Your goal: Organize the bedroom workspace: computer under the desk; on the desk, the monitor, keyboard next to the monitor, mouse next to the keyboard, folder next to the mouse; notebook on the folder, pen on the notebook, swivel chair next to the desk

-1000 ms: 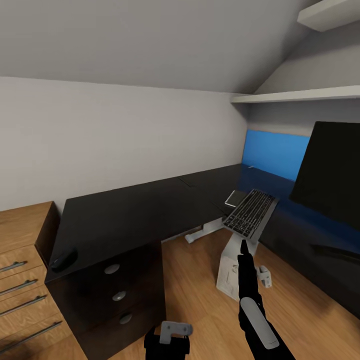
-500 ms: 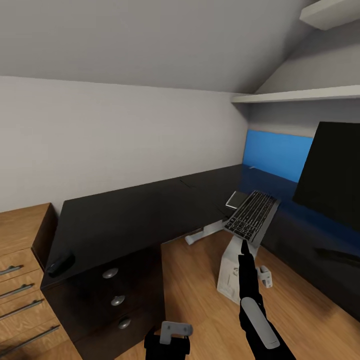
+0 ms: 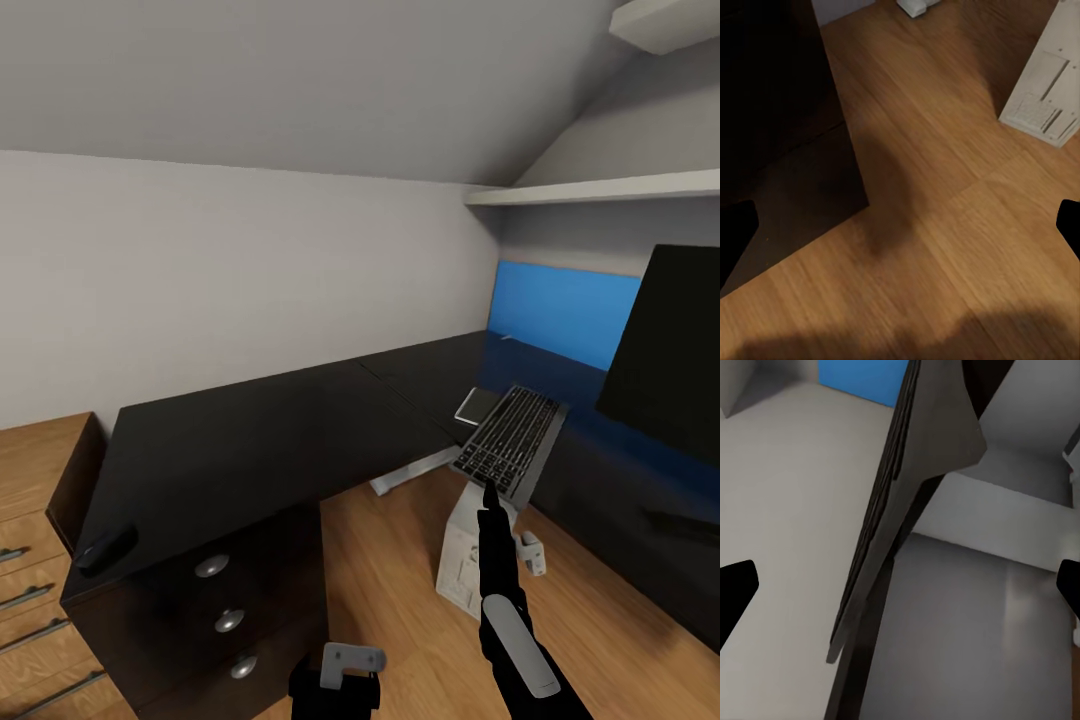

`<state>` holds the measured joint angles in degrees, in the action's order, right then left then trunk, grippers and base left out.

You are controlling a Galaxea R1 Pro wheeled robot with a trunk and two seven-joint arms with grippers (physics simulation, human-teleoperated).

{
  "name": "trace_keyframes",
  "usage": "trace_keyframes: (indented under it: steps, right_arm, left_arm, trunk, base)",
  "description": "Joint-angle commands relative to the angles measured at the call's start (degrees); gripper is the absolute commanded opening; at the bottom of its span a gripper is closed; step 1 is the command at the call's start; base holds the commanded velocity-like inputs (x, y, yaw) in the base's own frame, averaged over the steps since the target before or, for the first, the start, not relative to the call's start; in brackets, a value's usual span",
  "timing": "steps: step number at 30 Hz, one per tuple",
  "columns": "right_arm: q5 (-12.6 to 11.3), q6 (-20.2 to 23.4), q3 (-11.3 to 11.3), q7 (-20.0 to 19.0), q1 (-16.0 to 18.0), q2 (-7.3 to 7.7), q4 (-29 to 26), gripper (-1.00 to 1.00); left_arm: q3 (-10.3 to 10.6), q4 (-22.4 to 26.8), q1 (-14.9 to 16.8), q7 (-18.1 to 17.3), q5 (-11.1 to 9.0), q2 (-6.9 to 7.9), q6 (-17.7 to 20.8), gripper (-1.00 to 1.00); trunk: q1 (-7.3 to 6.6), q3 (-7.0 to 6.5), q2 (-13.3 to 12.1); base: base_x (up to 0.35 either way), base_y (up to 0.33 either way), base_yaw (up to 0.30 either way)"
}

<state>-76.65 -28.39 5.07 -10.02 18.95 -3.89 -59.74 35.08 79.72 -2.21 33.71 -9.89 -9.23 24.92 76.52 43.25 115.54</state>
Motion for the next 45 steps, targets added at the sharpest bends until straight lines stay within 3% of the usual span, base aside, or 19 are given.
trace_keyframes:
  steps: [1, 29, 35, 45]
  right_arm:
    - [-0.61, -0.26, 0.12, -0.35, 0.03, 0.02, 0.03, 1.0]
    - [-0.61, -0.3, -0.84, -0.35, 0.03, 0.02, 0.06, 1.0]
    - [-0.61, -0.28, -1.29, -0.36, 0.03, 0.02, 0.06, 1.0]
    - [-0.61, -0.28, -1.37, -0.37, 0.03, 0.02, 0.06, 1.0]
  left_arm:
    - [0.07, 0.08, 0.02, 0.41, -0.48, 0.0, 0.12, 1.0]
    - [0.25, 0.08, 0.02, 0.49, -0.48, -0.08, 0.04, 1.0]
    - [0.32, 0.08, 0.02, 0.55, -0.48, -0.08, 0.04, 1.0]
    - [0.34, 0.08, 0.02, 0.56, -0.48, -0.08, 0.04, 1.0]
  trunk:
    - [0.0, 0.04, 0.02]
    - [0.0, 0.04, 0.02]
    - [-1.32, -1.03, -2.39]
    - [-1.32, -1.03, -2.39]
  base:
    - [0.013, 0.0, 0.0]
    - [0.023, 0.012, 0.0]
    - [0.0, 0.0, 0.0]
    - [0.0, 0.0, 0.0]
